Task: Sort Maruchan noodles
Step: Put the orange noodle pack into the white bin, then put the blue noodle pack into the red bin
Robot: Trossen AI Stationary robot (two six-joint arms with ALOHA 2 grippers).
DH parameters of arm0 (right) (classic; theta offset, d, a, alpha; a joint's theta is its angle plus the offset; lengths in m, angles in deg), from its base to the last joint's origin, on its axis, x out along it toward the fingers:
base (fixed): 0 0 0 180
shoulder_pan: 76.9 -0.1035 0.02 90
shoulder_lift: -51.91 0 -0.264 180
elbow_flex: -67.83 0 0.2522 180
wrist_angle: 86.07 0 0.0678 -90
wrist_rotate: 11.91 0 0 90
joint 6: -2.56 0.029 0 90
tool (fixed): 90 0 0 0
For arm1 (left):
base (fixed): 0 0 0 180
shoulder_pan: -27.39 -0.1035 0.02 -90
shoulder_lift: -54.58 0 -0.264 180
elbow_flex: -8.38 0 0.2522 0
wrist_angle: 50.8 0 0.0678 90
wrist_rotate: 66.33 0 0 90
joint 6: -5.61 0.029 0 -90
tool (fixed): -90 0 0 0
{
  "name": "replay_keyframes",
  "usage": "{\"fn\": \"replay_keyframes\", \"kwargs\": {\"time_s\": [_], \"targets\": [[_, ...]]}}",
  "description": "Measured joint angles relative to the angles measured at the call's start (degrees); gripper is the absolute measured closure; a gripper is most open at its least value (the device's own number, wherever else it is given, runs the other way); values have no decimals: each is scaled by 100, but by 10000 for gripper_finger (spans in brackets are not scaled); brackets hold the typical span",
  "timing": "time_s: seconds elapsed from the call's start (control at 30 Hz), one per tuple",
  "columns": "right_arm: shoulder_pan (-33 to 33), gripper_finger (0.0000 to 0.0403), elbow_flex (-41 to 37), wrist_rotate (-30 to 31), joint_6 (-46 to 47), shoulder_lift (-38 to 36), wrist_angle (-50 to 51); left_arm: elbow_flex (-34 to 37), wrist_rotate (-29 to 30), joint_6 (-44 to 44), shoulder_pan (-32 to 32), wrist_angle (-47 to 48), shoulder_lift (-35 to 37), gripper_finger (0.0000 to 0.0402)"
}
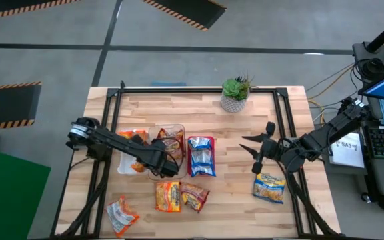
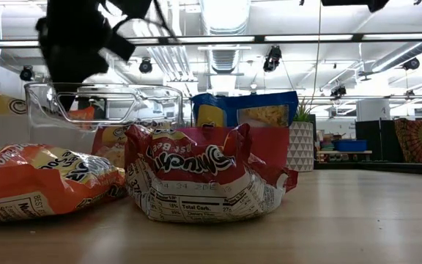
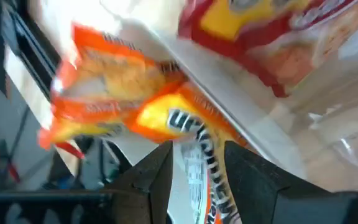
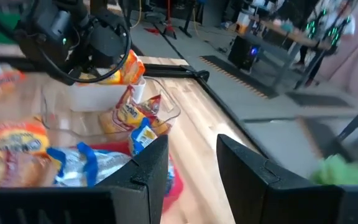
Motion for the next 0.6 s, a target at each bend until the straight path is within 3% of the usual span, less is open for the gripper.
{"fn": "replay_keyframes", "kwargs": {"time_s": [0.1,0.33,0.6], "targets": [[0,278,9,-280,741,0,2,-262,419,503,111,0,129,274],[-2,278,13,-2053,2695,74,4,-784,1776,1827,543,-207,463,274],[0,294,17,-3776,5003,487,12,-707,2826,3509,1320,-2008,806,274]]}}
